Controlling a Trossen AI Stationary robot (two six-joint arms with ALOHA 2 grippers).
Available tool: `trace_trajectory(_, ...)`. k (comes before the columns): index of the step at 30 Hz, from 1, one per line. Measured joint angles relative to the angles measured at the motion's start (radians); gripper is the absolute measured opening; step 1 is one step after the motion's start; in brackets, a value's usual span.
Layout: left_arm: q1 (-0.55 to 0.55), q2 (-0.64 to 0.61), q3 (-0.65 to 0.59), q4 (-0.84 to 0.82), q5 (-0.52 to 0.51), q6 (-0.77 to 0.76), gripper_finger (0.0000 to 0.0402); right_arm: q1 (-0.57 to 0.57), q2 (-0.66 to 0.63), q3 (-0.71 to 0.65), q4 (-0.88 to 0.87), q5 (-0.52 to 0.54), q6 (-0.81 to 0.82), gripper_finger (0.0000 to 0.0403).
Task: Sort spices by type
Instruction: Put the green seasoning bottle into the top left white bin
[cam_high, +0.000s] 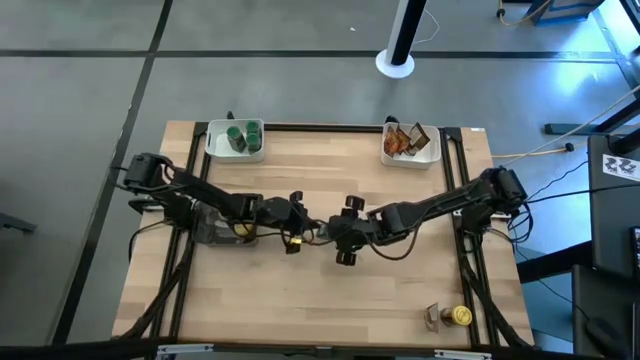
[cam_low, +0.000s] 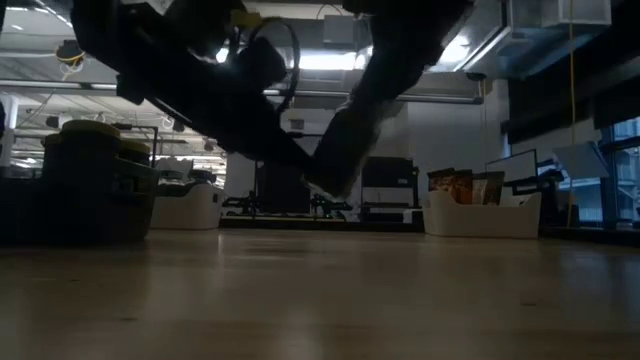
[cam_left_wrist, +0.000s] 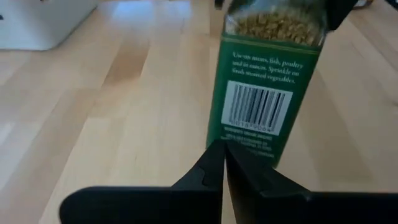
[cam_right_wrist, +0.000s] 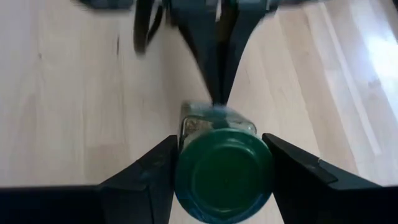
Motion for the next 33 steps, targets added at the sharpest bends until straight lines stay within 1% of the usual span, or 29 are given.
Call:
trace_trajectory(5,0.014,0.019,0.0,-0.006,0.009,-0.008,0.0001,-0.026,0.004,0.0,0.064,-0.028,-0.027,0.0208)
trace_trajectory(7,0.014,0.02,0.0,-0.007,0.008,-0.008,0.0002,-0.033,0.007,0.0,0.065,-0.032,-0.035,0.0208)
trace_trajectory(15,0.013,0.018,-0.001,-0.003,0.008,0.014,0.0001,-0.046,0.077,-0.002,0.094,-0.041,-0.042,0.0211)
trace_trajectory(19,0.004,-0.03,0.001,-0.114,0.008,0.03,0.0003,-0.046,0.118,-0.002,0.098,-0.042,-0.048,0.021)
trace_trajectory(20,0.004,-0.046,-0.001,-0.157,0.009,0.028,0.0002,-0.046,0.126,-0.002,0.102,-0.04,-0.048,0.0211)
trace_trajectory(24,0.005,-0.11,0.0,-0.246,0.005,0.0,0.0003,-0.052,0.148,0.002,0.119,-0.046,-0.055,0.0217)
trace_trajectory(30,-0.002,-0.147,0.0,-0.258,0.002,-0.028,0.0002,-0.057,0.155,0.002,0.163,-0.061,-0.064,0.0223)
trace_trajectory(33,-0.003,-0.147,0.0,-0.25,0.003,-0.031,0.0001,-0.058,0.157,0.002,0.182,-0.063,-0.069,0.0235)
